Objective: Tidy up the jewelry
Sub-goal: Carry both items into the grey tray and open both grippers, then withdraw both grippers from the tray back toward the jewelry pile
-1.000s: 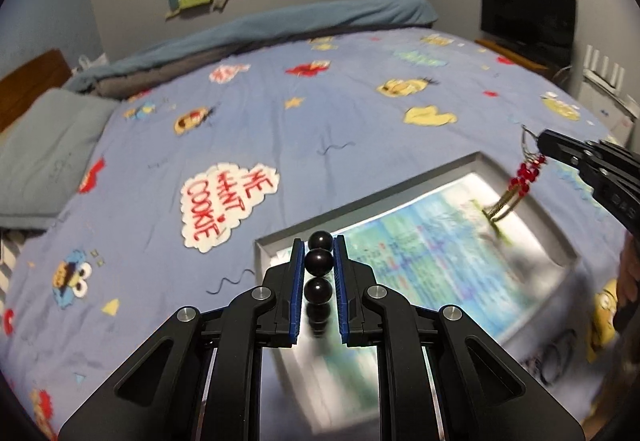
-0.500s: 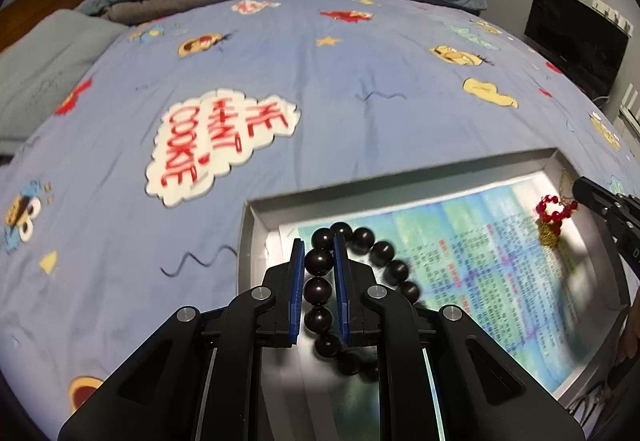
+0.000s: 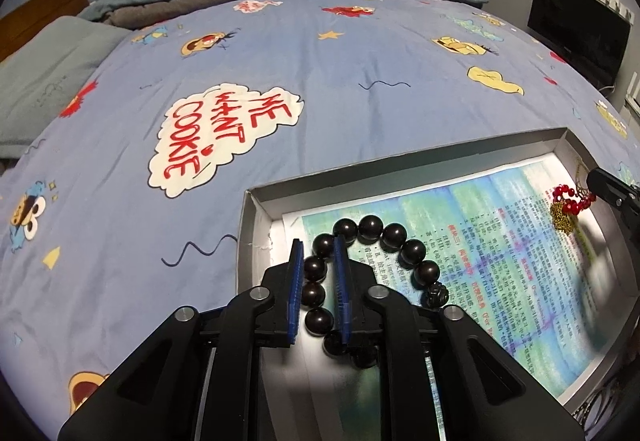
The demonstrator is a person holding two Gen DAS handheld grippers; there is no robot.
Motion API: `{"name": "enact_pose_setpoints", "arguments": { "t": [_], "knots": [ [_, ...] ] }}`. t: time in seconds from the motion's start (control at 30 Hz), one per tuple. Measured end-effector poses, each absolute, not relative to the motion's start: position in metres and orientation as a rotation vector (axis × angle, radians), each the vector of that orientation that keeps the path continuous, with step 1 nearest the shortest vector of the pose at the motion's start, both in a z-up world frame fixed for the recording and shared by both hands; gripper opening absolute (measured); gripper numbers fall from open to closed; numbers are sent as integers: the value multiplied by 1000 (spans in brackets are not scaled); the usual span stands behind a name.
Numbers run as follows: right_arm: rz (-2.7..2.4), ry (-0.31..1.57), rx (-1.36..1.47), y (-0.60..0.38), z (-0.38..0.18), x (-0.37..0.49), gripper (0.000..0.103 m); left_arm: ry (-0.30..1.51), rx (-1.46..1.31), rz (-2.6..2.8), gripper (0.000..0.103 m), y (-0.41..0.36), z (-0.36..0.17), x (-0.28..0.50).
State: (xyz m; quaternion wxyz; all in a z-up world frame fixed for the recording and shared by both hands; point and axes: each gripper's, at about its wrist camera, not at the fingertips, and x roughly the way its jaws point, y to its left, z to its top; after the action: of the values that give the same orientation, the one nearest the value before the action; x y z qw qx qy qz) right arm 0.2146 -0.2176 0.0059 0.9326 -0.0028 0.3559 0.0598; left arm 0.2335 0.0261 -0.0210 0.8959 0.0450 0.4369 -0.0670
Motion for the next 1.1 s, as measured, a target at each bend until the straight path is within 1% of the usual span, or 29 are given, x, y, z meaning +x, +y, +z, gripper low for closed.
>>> {"name": "enact_pose_setpoints", "arguments": {
  "t": [0.03, 0.07, 0.1, 0.13, 0.2, 0.23, 0.3, 0.33, 0.4, 0.53, 0.6, 0.67, 0.73, 0.8, 0.9, 1.1],
  "knots": [
    [126, 732, -1, -218, 5, 214, 9, 901, 94, -133, 26, 26, -21, 233],
    [127, 734, 3, -218, 5, 214, 15, 897, 93, -128, 34, 26, -20, 232],
    [128, 733, 7, -218, 5, 213, 21, 889, 91, -118, 39, 27, -19, 231],
    [134, 730, 12, -217, 5, 212, 23, 879, 89, -113, 41, 27, -17, 230],
    [141, 716, 19, -217, 8, 209, 35, 863, 81, -108, 55, 29, -14, 228],
    [143, 708, 21, -216, 10, 207, 38, 852, 69, -111, 59, 30, -11, 227],
    [150, 693, 23, -215, 15, 204, 42, 846, 49, -123, 65, 30, -8, 225],
    [150, 687, 25, -215, 17, 204, 44, 843, 43, -123, 66, 30, -6, 224],
    [148, 674, 30, -217, 21, 201, 55, 829, 43, -120, 69, 30, -1, 220],
    [135, 656, 53, -224, 31, 193, 61, 820, 50, -100, 75, 31, 6, 213],
    [139, 653, 65, -226, 35, 186, 71, 810, 40, -96, 78, 32, 11, 207],
    [145, 640, 74, -227, 42, 176, 78, 801, 33, -91, 79, 33, 18, 198],
    [147, 630, 74, -227, 48, 165, 82, 788, 37, -90, 80, 33, 24, 187],
    [148, 621, 74, -228, 53, 152, 86, 775, 40, -86, 83, 34, 30, 176],
    [151, 609, 81, -229, 61, 136, 89, 749, 37, -88, 85, 36, 41, 155],
    [168, 608, 88, -232, 68, 101, 94, 721, 22, -111, 87, 43, 57, 110]
  ]
}}
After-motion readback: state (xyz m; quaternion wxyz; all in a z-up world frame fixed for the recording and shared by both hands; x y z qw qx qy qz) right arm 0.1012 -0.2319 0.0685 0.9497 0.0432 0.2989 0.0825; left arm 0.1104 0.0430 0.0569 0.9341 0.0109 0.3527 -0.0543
